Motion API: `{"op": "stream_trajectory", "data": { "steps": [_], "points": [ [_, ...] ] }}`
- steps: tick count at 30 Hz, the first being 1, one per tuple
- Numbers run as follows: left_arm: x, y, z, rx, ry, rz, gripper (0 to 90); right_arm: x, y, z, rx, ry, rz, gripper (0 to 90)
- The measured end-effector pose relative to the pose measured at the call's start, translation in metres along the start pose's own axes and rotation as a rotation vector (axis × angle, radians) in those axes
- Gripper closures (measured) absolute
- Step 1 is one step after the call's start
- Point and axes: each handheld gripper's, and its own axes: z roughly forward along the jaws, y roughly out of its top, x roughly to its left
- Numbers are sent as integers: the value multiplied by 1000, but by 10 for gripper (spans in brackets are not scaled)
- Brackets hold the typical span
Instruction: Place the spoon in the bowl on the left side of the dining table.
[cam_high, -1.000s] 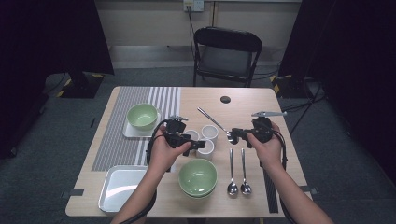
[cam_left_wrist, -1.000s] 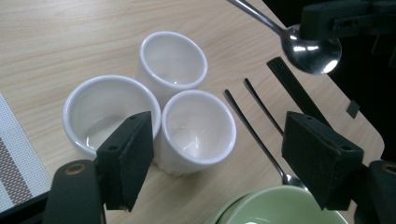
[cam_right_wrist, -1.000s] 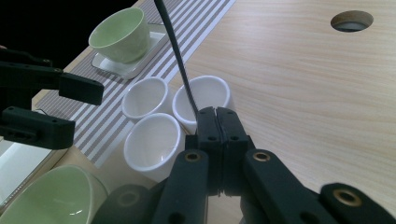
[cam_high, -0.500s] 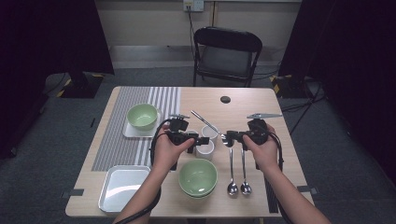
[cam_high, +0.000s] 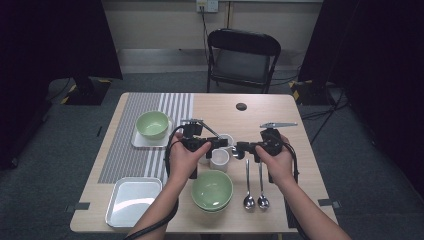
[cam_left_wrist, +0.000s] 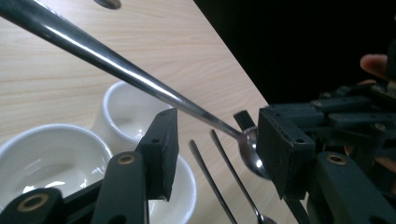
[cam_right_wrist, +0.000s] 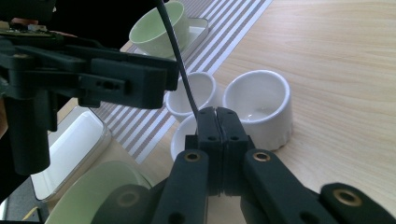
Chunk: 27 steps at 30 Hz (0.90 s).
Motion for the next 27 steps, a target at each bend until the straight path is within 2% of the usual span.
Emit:
{"op": "stream_trajectory", "data": {
  "steps": [2,3,6,9,12,13,18,22,24,27],
  "points": [
    [0,0,2,-2,9,-13,512,1,0,1,-1,9,5,898],
    [1,0,2,0,14,-3,514,1,-1,1,-1,11,5,898],
    [0,0,3,-8,-2,-16,524,2,0,2,-8,22,10,898],
    [-1,0,4,-15,1,-11,531,3,0,2,-14,32,19,898],
    [-1,0,4,-9,8,-9,582,4,0,2,-21,44,29,898],
    [-1,0,4,-9,9,-17,612,4,0,2,-22,45,32,898],
    [1,-1,4,-31,-4,-36,628,5,-1,3,-26,76,46,898],
    [1,-1,4,-32,-16,-51,699,7,-1,5,-24,85,58,897],
    [0,0,2,-33,-37,-73,749,8,-2,6,-16,84,52,896],
    [-2,3,0,-22,-45,-76,825,11,-4,10,0,86,41,883]
  ]
}}
